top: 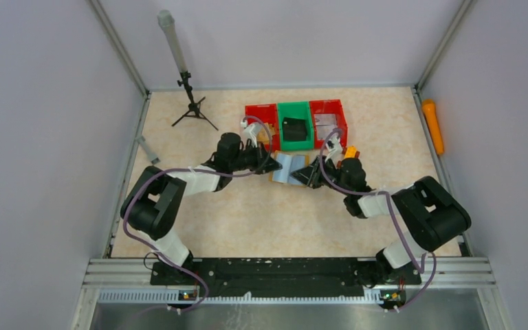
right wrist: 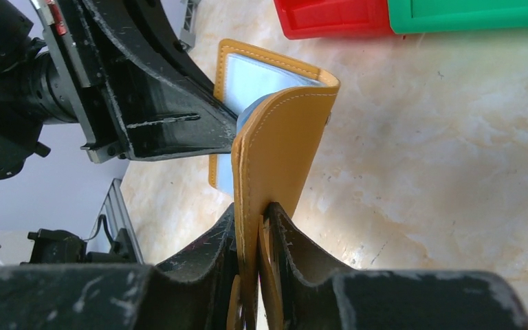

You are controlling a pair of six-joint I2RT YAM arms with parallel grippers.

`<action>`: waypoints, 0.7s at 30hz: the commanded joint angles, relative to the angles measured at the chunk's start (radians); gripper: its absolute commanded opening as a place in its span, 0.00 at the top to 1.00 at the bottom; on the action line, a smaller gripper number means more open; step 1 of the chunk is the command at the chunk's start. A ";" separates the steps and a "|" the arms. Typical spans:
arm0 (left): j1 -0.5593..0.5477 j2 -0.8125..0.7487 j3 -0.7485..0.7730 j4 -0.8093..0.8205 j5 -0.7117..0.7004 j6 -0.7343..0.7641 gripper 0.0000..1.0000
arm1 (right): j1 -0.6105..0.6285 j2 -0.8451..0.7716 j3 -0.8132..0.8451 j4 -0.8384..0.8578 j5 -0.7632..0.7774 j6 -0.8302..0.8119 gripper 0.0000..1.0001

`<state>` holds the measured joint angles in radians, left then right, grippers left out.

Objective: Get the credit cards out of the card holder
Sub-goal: Place the card holder at the center of the board.

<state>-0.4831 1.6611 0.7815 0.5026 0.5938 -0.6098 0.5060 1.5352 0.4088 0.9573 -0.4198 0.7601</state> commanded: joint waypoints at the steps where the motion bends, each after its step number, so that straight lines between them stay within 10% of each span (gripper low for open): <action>1: -0.043 0.056 0.054 0.058 0.092 -0.020 0.98 | 0.012 0.016 0.054 0.135 -0.097 0.044 0.82; 21: -0.006 0.069 0.060 -0.045 0.006 -0.040 1.00 | 0.013 -0.073 0.067 -0.112 0.063 -0.092 0.59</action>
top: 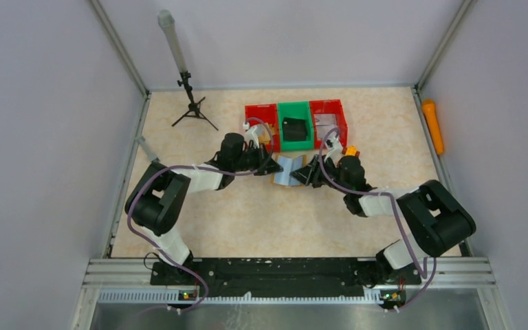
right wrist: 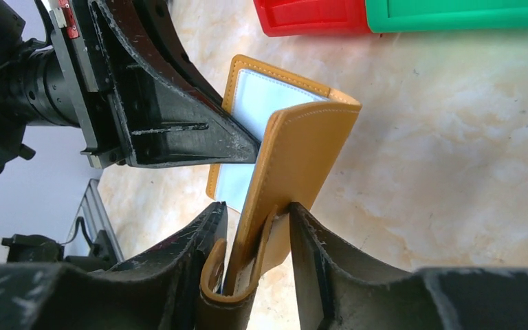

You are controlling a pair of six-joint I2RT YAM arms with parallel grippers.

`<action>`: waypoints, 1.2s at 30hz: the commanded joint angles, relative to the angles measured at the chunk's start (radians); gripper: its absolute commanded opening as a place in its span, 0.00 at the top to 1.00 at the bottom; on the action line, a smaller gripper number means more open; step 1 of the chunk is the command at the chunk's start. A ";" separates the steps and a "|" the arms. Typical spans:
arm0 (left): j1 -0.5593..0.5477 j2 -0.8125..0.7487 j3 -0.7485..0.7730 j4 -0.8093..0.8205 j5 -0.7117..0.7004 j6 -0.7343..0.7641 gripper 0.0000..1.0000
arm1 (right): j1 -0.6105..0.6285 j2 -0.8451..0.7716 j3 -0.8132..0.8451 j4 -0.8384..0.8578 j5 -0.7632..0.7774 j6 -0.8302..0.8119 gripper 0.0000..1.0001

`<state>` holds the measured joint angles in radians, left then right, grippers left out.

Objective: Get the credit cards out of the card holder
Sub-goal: Place the card holder at the center of the board.

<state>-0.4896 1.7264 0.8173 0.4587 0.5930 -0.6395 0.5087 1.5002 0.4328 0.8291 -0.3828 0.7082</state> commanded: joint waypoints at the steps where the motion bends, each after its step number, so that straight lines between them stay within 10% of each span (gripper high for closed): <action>1: 0.000 0.000 0.025 -0.005 0.002 -0.009 1.00 | 0.010 -0.040 0.044 0.017 0.020 -0.045 0.58; 24: 0.008 0.006 0.028 -0.015 0.010 -0.019 1.00 | 0.005 -0.055 0.027 0.055 -0.017 -0.040 0.52; 36: 0.009 0.000 0.017 0.018 0.029 -0.028 1.00 | 0.004 -0.040 0.043 0.029 -0.027 -0.039 0.71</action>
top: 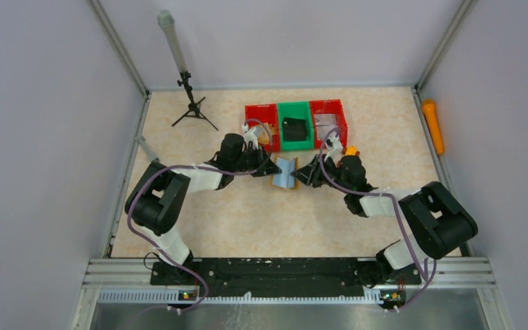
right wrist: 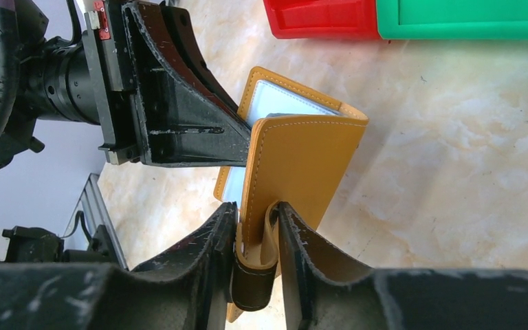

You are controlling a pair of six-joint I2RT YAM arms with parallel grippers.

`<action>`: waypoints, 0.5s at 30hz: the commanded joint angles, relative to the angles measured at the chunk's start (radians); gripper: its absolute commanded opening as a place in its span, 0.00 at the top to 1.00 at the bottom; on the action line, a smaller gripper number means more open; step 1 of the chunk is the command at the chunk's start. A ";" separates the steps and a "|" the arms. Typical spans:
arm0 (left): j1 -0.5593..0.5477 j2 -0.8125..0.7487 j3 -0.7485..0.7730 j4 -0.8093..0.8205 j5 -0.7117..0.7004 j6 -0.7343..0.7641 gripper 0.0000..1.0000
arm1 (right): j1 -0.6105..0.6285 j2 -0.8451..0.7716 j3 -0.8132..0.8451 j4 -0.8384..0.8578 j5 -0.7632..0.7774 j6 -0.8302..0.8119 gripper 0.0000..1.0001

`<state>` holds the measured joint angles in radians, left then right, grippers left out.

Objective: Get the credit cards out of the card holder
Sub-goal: Place the card holder at the center of the board.

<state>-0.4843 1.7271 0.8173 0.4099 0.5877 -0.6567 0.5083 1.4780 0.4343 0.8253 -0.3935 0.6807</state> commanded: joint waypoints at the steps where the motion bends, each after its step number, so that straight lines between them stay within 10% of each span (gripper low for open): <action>1: 0.004 -0.001 0.016 0.071 0.037 -0.011 1.00 | 0.004 -0.017 0.042 0.033 -0.017 -0.011 0.73; 15: -0.016 0.059 0.041 0.167 0.153 -0.059 1.00 | 0.004 0.039 0.043 0.138 -0.097 0.045 0.79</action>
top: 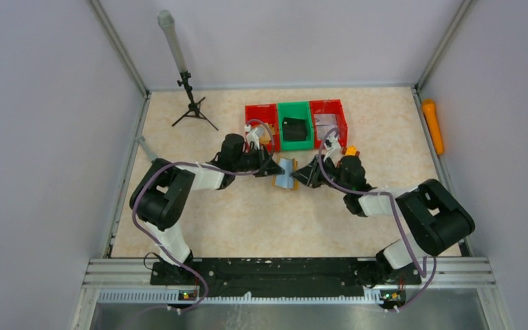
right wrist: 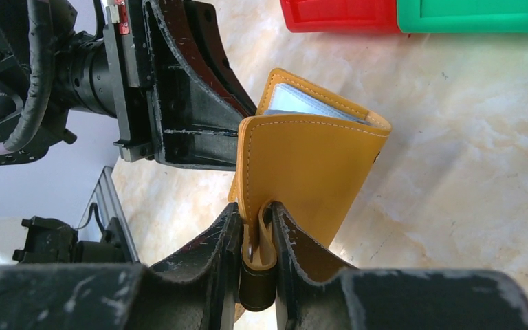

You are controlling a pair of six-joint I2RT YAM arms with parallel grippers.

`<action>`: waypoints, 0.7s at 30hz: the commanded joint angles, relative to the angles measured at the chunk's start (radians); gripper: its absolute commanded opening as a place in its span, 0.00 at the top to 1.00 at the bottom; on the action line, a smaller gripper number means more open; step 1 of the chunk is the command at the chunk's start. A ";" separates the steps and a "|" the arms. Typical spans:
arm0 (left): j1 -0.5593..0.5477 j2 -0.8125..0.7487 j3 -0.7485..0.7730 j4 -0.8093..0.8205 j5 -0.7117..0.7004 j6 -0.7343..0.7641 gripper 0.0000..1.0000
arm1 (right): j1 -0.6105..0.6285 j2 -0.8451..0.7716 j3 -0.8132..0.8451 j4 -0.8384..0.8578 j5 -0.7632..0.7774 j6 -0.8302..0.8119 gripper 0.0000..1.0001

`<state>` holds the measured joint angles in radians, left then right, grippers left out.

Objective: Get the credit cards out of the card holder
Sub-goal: Place the card holder at the center of the board.

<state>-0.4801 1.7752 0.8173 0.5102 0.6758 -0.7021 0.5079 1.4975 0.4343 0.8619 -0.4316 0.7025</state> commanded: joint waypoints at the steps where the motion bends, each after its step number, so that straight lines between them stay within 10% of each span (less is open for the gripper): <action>1: -0.023 0.013 0.042 0.065 0.065 -0.014 1.00 | 0.004 0.023 0.046 0.093 -0.056 0.023 0.82; 21: -0.026 -0.019 0.029 0.066 0.051 0.002 1.00 | 0.004 0.025 0.061 0.047 -0.041 0.009 0.78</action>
<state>-0.4931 1.7851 0.8192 0.5228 0.6922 -0.7052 0.5076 1.5200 0.4419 0.8677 -0.4541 0.7109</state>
